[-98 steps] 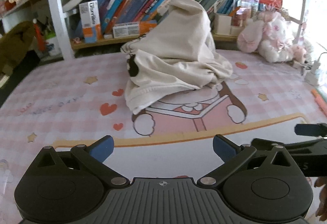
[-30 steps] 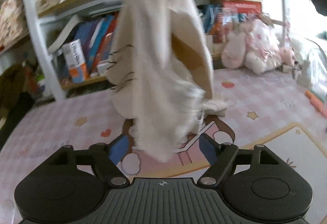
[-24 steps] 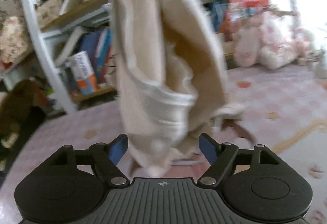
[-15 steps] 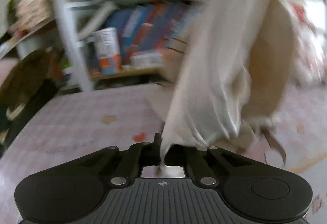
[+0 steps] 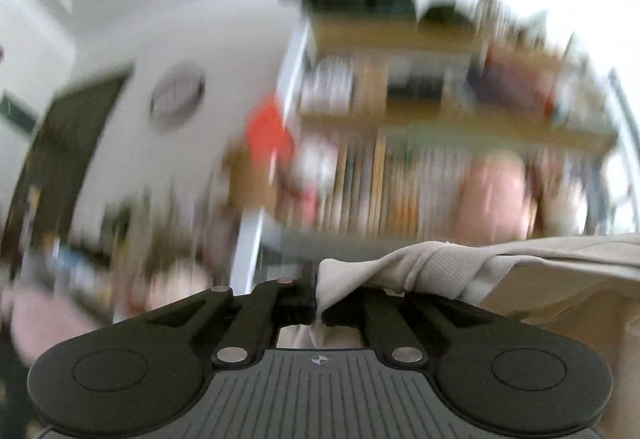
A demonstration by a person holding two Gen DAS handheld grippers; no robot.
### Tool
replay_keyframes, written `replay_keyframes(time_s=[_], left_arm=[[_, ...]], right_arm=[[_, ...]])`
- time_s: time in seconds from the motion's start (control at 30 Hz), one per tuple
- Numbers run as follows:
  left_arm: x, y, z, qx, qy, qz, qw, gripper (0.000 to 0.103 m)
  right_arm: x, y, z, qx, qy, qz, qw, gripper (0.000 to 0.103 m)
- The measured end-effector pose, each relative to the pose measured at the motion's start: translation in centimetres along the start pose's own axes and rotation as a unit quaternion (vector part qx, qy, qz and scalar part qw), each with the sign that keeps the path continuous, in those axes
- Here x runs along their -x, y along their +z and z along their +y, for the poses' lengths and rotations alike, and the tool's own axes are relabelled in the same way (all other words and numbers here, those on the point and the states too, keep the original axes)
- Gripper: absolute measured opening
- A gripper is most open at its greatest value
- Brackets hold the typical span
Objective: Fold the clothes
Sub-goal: 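Lift the T-shirt with both grippers and shake it out in the air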
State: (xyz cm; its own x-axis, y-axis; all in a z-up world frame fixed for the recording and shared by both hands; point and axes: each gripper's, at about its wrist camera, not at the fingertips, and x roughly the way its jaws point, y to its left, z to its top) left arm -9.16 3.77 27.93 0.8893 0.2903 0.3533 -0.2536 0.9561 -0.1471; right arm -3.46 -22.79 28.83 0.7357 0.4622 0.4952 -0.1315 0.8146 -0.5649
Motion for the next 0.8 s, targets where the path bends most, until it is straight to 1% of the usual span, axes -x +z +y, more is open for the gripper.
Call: replay_keyframes(time_s=[0.03,0.07,0.1,0.13,0.17,0.2,0.27,0.3,0.37,0.4,0.43,0.47,0.5,0.53,0.6,0.63,0.73,0.8], left_arm=[[0.4,1.4,-0.2,0.0,-0.009,-0.033,0.9994,0.003],[0.9,2.5,-0.2,0.004,-0.018,-0.056,0.9983,0.003],[1.2,3.3,0.0,0.016,-0.031,-0.069,0.997,0.003],[0.9,3.7,0.4,0.027,-0.04,-0.071,0.9963,0.004],[0.6,4.1,0.8,0.039,-0.049,-0.073,0.9953,0.004],[0.3,3.9,1.2,0.046,-0.053,-0.065,0.9954,0.004],[-1.1,2.7,2.0,0.055,-0.053,-0.03,0.9966,0.004],[-1.8,1.5,2.2,0.052,-0.047,-0.003,0.9975,0.004],[-3.9,-2.3,2.7,0.036,-0.036,0.076,0.9958,0.004],[-5.1,-4.4,3.1,0.025,-0.029,0.117,0.9924,0.004],[-6.4,-7.6,3.4,0.006,-0.019,0.17,0.9853,0.004],[-7.6,-10.8,3.8,-0.007,-0.011,0.22,0.9753,0.004],[-8.6,-14.1,4.5,-0.014,-0.005,0.271,0.9624,0.004],[-9.2,-17.6,5.3,-0.015,-0.001,0.321,0.9469,0.003],[-10.2,-23.6,5.9,-0.041,0.001,0.392,0.9191,0.003],[-10.5,-25.8,5.9,-0.057,-0.001,0.412,0.9091,0.003],[-13.2,-30.0,5.8,-0.069,-0.006,0.451,0.8896,0.003],[-15.0,-32.7,5.7,-0.076,-0.009,0.477,0.8756,0.003]], right_arm=[[0.6,1.2,-0.9,-0.006,-0.018,-0.029,0.999,0.002],[1.1,2.3,-1.8,-0.011,-0.037,-0.057,0.998,0.002],[1.7,3.1,-2.5,-0.021,-0.048,-0.079,0.995,0.002],[2.3,3.7,-3.2,-0.031,-0.054,-0.096,0.993,0.002],[2.4,3.8,-3.6,-0.041,-0.053,-0.099,0.993,0.002],[2.5,4.0,-4.0,-0.051,-0.052,-0.102,0.992,0.002],[1.7,3.0,-4.0,-0.068,-0.032,-0.073,0.994,0.002],[0.9,2.0,-3.4,-0.076,-0.016,-0.044,0.996,0.002],[-0.8,-0.8,-1.9,-0.087,0.019,0.025,0.996,0.002],[-1.7,-2.6,-0.9,-0.094,0.039,0.065,0.993,0.002],[-2.9,-5.2,0.2,-0.132,0.072,0.121,0.981,0.002],[-4.1,-7.7,1.3,-0.17,0.104,0.177,0.964,0.002],[-5.3,-10.3,2.4,-0.205,0.135,0.231,0.941,0.002],[-5.9,-13.1,4.3,-0.207,0.154,0.277,0.925,0.002],[-7.0,-18.5,8.0,-0.21,0.191,0.365,0.886,0.002],[-7.3,-20.5,9.6,-0.196,0.2,0.387,0.879,0.002],[-8.1,-26.2,14.4,-0.153,0.225,0.449,0.851,0.002],[-9.3,-28.7,16.0,-0.139,0.214,0.468,0.846,0.002]])
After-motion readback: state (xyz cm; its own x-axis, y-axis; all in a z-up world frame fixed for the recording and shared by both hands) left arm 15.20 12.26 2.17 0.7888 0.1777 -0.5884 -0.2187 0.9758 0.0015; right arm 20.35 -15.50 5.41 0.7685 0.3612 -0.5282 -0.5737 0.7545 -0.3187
